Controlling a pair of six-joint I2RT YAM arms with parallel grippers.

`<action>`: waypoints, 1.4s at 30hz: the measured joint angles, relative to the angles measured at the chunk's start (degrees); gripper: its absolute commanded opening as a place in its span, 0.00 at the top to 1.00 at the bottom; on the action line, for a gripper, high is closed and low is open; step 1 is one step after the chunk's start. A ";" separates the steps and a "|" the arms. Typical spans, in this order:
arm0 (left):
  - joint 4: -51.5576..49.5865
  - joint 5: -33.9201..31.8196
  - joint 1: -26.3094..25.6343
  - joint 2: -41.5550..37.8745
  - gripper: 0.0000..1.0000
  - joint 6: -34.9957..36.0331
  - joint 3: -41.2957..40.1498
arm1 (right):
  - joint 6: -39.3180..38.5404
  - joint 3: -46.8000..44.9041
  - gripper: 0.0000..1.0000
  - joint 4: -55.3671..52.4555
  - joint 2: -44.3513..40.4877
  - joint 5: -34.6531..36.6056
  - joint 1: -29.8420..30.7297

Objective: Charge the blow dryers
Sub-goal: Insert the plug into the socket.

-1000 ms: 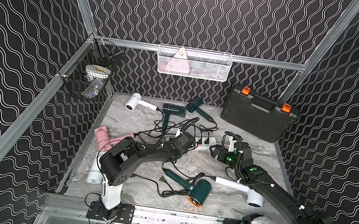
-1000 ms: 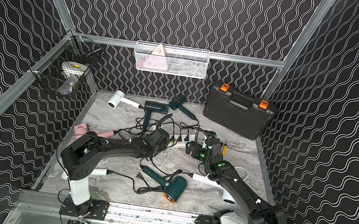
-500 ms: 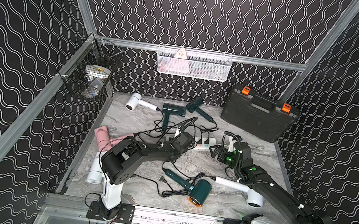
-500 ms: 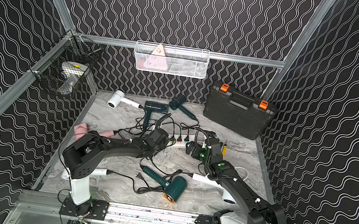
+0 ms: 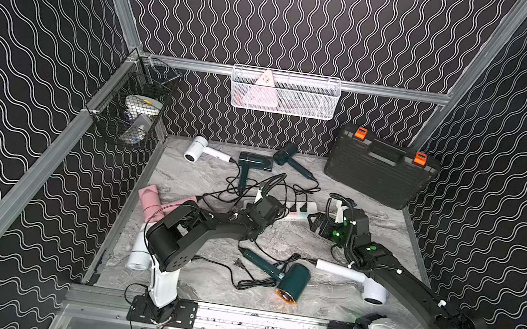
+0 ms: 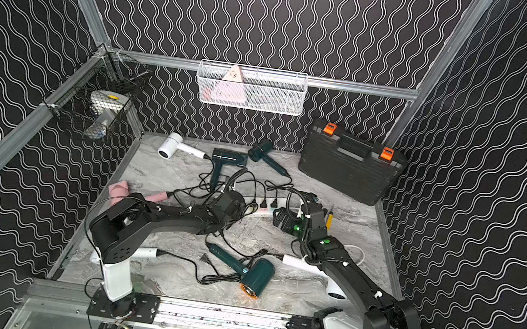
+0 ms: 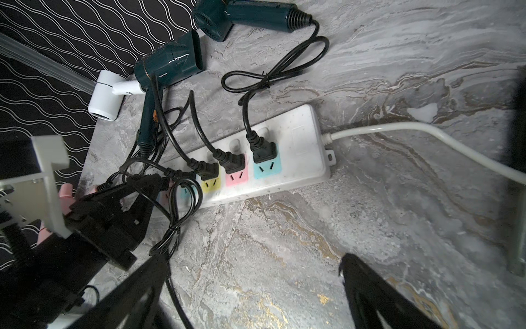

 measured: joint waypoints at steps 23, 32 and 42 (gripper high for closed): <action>-2.21 0.33 -0.59 -0.37 1.00 2.34 0.26 | 0.63 -0.61 0.00 1.05 -0.79 0.00 -0.52; -5.64 3.87 0.63 -0.74 1.00 2.32 1.73 | 0.66 -0.79 0.00 1.11 -1.84 0.02 -0.61; -4.09 3.87 0.70 -0.09 1.00 2.36 0.66 | 0.68 -0.96 0.00 1.22 -1.88 0.00 -0.68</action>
